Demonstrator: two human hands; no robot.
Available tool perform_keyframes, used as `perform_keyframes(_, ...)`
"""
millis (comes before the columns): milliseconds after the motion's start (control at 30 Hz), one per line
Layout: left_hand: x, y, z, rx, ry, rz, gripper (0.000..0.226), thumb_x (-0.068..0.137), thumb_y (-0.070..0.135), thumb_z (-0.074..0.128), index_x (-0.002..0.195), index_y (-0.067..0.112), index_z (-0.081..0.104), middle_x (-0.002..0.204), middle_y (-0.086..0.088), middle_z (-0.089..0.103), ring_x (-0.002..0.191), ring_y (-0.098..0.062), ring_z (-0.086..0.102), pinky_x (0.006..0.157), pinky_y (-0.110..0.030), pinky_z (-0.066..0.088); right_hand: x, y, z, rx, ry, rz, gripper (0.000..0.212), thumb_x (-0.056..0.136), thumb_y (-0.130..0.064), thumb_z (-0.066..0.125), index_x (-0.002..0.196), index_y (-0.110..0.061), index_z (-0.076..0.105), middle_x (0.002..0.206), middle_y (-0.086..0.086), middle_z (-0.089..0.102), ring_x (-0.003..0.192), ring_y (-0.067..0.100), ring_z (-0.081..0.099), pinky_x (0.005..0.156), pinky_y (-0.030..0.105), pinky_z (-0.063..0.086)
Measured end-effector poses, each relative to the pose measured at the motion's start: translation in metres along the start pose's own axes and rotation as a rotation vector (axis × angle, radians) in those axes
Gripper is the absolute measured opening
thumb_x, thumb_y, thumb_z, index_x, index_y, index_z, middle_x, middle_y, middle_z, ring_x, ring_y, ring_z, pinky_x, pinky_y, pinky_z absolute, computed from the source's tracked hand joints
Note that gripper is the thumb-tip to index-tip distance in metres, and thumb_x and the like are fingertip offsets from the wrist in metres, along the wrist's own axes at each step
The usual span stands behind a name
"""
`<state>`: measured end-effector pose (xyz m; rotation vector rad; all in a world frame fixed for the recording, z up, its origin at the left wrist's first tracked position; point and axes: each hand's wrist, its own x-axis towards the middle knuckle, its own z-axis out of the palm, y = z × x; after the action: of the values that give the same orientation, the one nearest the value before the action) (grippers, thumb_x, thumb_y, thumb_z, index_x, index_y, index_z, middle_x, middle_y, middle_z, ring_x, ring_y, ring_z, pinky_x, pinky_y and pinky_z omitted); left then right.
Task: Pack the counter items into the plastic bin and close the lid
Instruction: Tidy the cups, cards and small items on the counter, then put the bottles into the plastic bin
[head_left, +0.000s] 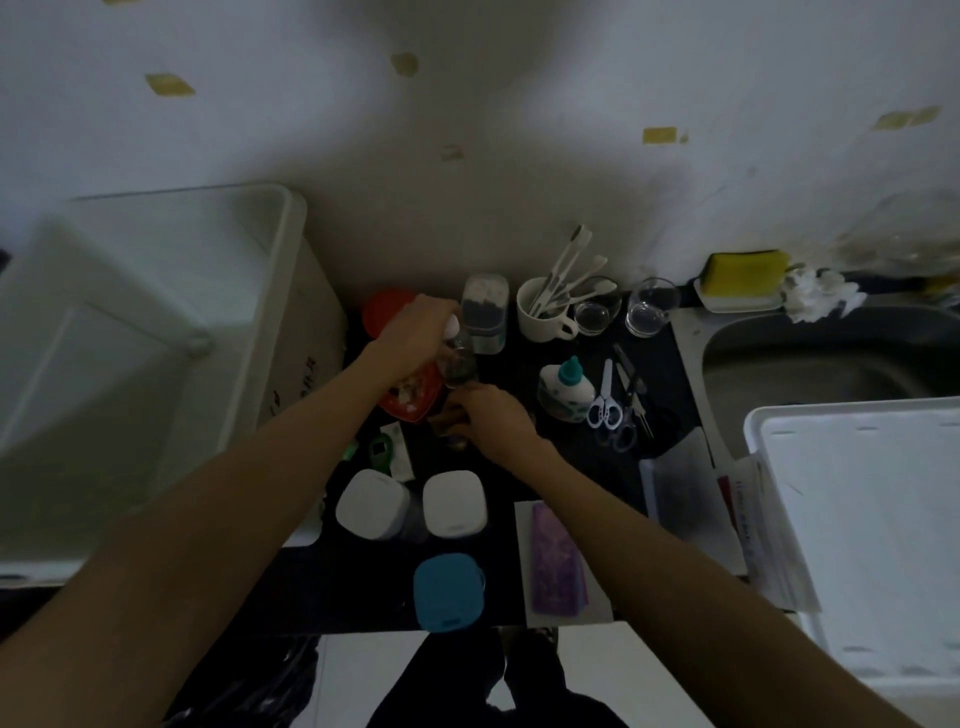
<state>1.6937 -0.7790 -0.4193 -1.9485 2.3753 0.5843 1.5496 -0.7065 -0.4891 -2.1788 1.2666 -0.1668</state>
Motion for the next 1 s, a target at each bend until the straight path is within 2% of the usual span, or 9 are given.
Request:
perform_keyframes(133,-0.010,0.000,-0.007,0.077,0.033,0.009,0.057,0.073,0.031,0.081,0.120,0.014,0.055,0.113,-0.010,0.060,0.099,-0.029,0.059,0.073,-0.036,0.048,-0.019,0.006,-0.011,0.078,0.150,0.013,0.025,0.085,-0.024,0.069,0.110,-0.021,0.067,0.107,0.003,0.063,0.092,0.021,0.064,0.077,0.036,0.053)
perform_keyframes(267,-0.027,0.006,-0.021,0.141,0.160,0.025,0.058,0.076,0.037,0.078,0.121,0.014,0.050,0.116,-0.010,0.054,0.102,-0.030,0.055,0.075,-0.042,0.048,-0.072,0.031,-0.030,0.187,0.268,0.116,0.015,0.082,-0.026,0.074,0.094,-0.020,0.067,0.089,-0.003,0.063,0.080,0.013,0.060,0.074,0.030,0.050)
perform_keyframes(400,-0.040,0.010,-0.030,0.065,0.210,0.045,0.058,0.076,0.042,0.077,0.122,0.017,0.050,0.117,-0.006,0.055,0.103,-0.026,0.054,0.072,-0.035,0.041,-0.106,0.065,-0.028,0.191,0.352,0.264,0.019,0.079,-0.025,0.078,0.093,-0.015,0.070,0.094,0.000,0.069,0.086,0.013,0.064,0.078,0.030,0.054)
perform_keyframes(533,-0.058,0.010,-0.032,-0.061,0.248,0.056,0.041,0.077,0.044,0.075,0.105,0.022,0.056,0.103,0.000,0.058,0.093,-0.021,0.056,0.075,-0.042,0.049,-0.107,0.084,-0.015,0.178,0.326,0.348,0.016,0.081,-0.021,0.076,0.095,-0.019,0.068,0.100,-0.002,0.066,0.091,0.012,0.064,0.082,0.032,0.056)
perform_keyframes(600,-0.071,0.009,-0.031,-0.109,0.261,0.045,0.038,0.078,0.043,0.075,0.105,0.022,0.059,0.101,0.000,0.059,0.092,-0.018,0.057,0.076,-0.043,0.051,-0.109,0.087,-0.010,0.193,0.316,0.359,0.019,0.081,-0.019,0.076,0.098,-0.021,0.066,0.101,-0.001,0.066,0.089,0.011,0.064,0.082,0.031,0.056)
perform_keyframes(733,-0.100,0.007,-0.034,-0.152,0.285,-0.004,0.042,0.081,0.041,0.075,0.112,0.018,0.059,0.105,0.003,0.058,0.083,-0.013,0.057,0.072,-0.029,0.046,-0.118,0.084,-0.011,0.229,0.323,0.364,0.037,0.077,-0.025,0.080,0.109,-0.019,0.063,0.107,-0.002,0.067,0.094,0.010,0.062,0.083,0.026,0.053)
perform_keyframes(833,-0.129,0.002,-0.035,-0.186,0.316,-0.055,0.041,0.079,0.043,0.075,0.111,0.021,0.061,0.099,0.007,0.059,0.073,-0.006,0.055,0.072,-0.031,0.052,-0.131,0.076,-0.018,0.231,0.358,0.396,0.047,0.077,-0.028,0.081,0.116,-0.017,0.058,0.115,-0.002,0.059,0.100,0.010,0.056,0.085,0.028,0.049)
perform_keyframes(900,-0.153,0.003,-0.035,-0.242,0.340,-0.102,0.034,0.079,0.040,0.076,0.107,0.024,0.061,0.094,0.010,0.059,0.073,0.000,0.055,0.072,-0.026,0.053,-0.144,0.066,-0.024,0.208,0.409,0.422,0.045,0.080,-0.027,0.078,0.117,-0.016,0.055,0.114,-0.001,0.052,0.095,0.007,0.051,0.079,0.022,0.043)
perform_keyframes(1000,-0.189,0.012,-0.033,-0.330,0.373,-0.141,0.027,0.082,0.032,0.076,0.104,0.023,0.063,0.091,0.012,0.059,0.074,-0.001,0.056,0.068,-0.014,0.045,-0.161,0.047,-0.026,0.209,0.477,0.364,0.033,0.083,-0.027,0.075,0.108,-0.021,0.054,0.103,-0.007,0.054,0.081,0.005,0.055,0.069,0.020,0.045)
